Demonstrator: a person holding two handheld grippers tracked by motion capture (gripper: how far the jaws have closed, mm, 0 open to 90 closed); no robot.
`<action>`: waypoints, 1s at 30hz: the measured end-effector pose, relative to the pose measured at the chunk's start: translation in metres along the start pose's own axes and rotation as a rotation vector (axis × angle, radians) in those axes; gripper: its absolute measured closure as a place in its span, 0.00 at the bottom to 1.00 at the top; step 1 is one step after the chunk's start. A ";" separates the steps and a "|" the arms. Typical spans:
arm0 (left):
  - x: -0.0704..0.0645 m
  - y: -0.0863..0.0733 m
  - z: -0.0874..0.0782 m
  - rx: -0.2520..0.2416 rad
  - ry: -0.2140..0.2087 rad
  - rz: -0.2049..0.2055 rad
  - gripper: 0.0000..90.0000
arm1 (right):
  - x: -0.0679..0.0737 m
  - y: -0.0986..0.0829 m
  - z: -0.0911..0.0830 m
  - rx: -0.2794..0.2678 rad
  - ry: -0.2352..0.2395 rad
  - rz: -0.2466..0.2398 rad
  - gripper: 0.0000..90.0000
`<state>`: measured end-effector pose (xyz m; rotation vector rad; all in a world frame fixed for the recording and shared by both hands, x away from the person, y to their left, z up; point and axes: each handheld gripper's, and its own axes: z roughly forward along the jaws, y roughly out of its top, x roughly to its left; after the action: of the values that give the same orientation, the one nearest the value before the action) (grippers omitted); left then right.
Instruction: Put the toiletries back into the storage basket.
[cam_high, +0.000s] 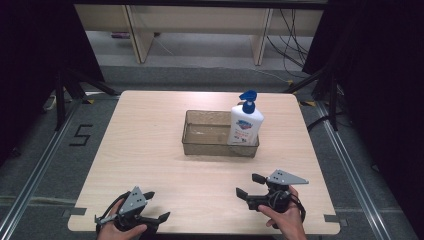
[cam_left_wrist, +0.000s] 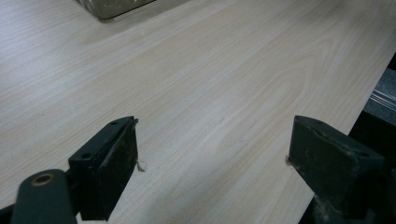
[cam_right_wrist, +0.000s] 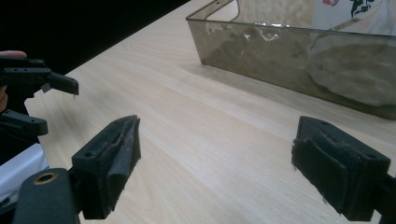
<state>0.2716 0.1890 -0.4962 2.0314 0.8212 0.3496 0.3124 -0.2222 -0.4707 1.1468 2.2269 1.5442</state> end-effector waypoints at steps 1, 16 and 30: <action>-0.001 0.000 0.000 -0.008 -0.002 -0.008 0.17 | 0.000 -0.001 0.000 -0.006 0.003 0.002 0.17; -0.001 0.000 0.001 -0.002 -0.004 -0.006 0.17 | 0.007 -0.013 -0.005 0.029 0.003 -0.018 0.17; -0.002 -0.001 0.002 0.000 0.004 -0.003 0.17 | 0.011 -0.025 -0.013 0.055 0.008 0.019 0.17</action>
<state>0.2709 0.1870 -0.4974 2.0298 0.8264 0.3524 0.2859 -0.2276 -0.4843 1.1827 2.2833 1.5065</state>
